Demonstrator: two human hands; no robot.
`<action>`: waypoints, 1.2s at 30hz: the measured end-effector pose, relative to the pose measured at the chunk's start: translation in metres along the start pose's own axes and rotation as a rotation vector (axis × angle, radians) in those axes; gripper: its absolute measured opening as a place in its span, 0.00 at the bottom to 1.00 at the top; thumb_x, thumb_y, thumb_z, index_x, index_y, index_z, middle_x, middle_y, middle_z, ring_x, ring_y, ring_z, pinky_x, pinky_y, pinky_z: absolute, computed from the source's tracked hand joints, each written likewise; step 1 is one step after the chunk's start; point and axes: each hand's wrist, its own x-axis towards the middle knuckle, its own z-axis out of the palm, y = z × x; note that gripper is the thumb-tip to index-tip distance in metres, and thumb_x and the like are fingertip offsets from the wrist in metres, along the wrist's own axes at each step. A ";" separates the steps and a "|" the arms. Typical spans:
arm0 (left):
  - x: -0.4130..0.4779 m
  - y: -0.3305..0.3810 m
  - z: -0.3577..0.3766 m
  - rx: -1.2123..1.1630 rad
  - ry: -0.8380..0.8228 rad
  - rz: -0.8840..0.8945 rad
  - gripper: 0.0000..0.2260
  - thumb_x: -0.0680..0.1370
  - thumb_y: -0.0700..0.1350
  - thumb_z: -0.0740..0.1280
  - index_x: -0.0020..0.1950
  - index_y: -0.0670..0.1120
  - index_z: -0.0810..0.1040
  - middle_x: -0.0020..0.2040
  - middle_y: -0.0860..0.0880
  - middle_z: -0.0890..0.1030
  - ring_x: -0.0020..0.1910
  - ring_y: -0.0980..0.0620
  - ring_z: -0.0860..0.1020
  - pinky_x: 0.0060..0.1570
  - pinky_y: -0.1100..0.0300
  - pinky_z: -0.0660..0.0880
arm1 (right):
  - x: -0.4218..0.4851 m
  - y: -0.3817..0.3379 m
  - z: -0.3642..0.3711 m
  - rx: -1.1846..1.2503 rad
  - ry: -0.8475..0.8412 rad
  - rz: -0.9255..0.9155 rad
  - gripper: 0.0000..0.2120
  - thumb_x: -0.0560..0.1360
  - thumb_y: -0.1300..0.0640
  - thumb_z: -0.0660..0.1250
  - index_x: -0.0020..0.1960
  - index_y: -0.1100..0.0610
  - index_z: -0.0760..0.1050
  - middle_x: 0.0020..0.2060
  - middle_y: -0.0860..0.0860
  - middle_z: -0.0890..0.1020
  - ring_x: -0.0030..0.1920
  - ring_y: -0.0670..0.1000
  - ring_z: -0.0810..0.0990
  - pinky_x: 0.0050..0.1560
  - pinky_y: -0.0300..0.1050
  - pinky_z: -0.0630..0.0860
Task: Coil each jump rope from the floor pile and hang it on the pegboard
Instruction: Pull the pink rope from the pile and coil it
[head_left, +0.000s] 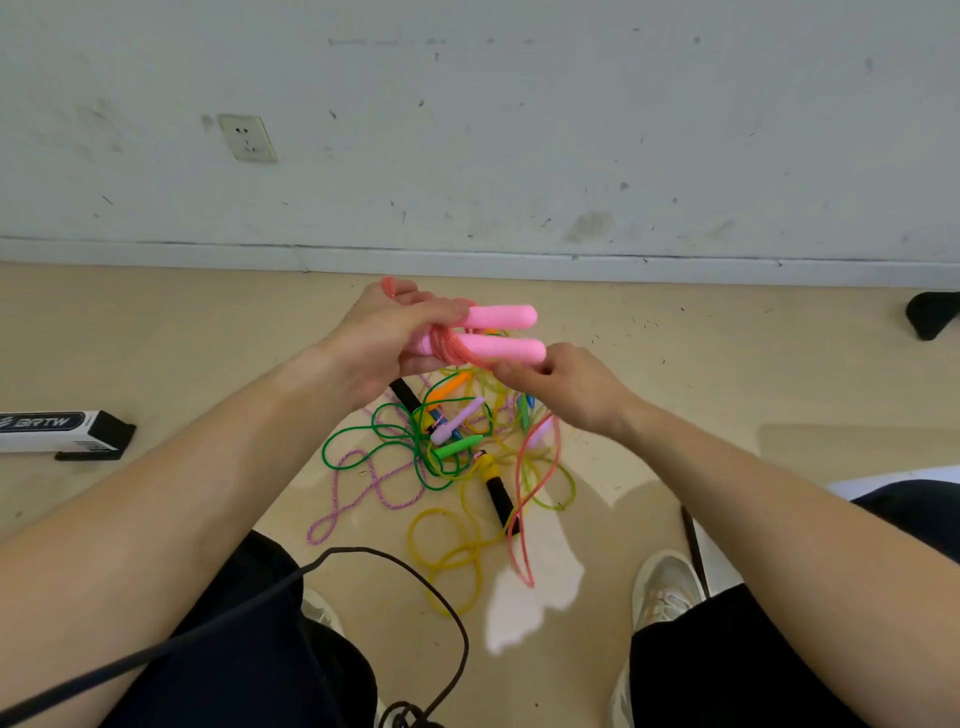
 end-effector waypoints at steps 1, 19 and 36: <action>-0.003 0.000 0.001 0.056 -0.031 0.017 0.35 0.66 0.43 0.81 0.67 0.42 0.66 0.62 0.48 0.81 0.47 0.52 0.83 0.38 0.53 0.82 | 0.002 0.003 -0.006 -0.022 -0.026 -0.017 0.23 0.76 0.44 0.69 0.32 0.59 0.67 0.25 0.47 0.64 0.25 0.45 0.61 0.28 0.42 0.59; 0.001 -0.027 0.023 0.690 0.366 0.537 0.42 0.67 0.52 0.80 0.73 0.44 0.61 0.59 0.53 0.71 0.54 0.55 0.73 0.51 0.58 0.69 | -0.017 -0.055 0.017 0.983 -0.016 0.234 0.11 0.83 0.57 0.59 0.49 0.53 0.80 0.31 0.49 0.76 0.24 0.48 0.69 0.32 0.43 0.76; -0.003 -0.010 0.018 -0.049 0.157 -0.010 0.29 0.75 0.44 0.74 0.69 0.45 0.61 0.59 0.48 0.73 0.44 0.51 0.82 0.47 0.49 0.83 | -0.027 -0.050 0.031 0.055 0.286 -0.196 0.19 0.84 0.59 0.54 0.71 0.49 0.72 0.26 0.48 0.71 0.23 0.38 0.73 0.23 0.32 0.64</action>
